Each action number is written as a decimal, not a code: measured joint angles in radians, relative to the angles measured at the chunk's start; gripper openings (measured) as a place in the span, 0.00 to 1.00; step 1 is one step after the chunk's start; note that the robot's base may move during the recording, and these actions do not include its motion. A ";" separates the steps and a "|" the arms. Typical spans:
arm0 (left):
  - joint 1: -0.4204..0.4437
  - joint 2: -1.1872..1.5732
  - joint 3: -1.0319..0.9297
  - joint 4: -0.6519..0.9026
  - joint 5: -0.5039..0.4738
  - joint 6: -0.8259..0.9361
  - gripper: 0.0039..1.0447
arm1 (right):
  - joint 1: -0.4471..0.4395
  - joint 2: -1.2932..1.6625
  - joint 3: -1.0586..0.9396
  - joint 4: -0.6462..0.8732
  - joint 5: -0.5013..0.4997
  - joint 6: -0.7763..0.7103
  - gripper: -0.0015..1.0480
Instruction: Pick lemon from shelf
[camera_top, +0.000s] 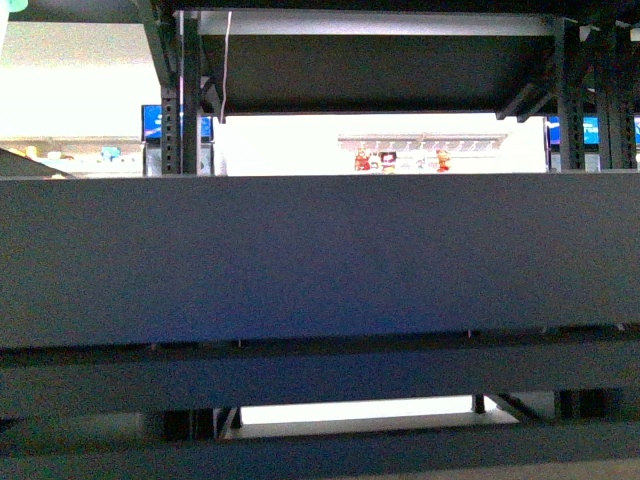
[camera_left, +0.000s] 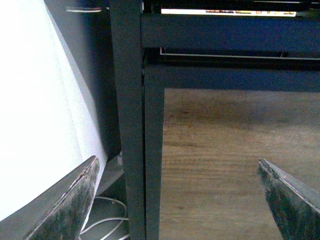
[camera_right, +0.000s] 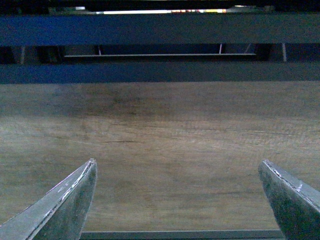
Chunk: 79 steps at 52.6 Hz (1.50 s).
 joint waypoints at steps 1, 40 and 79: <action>0.000 0.000 0.000 0.000 0.000 0.000 0.93 | 0.000 0.000 0.000 0.000 0.000 0.000 0.93; 0.000 0.000 0.000 0.000 0.000 0.000 0.93 | 0.000 0.000 0.000 0.000 0.000 0.000 0.93; 0.000 0.000 0.000 0.000 -0.001 0.000 0.93 | 0.000 0.000 0.000 0.000 0.000 0.000 0.93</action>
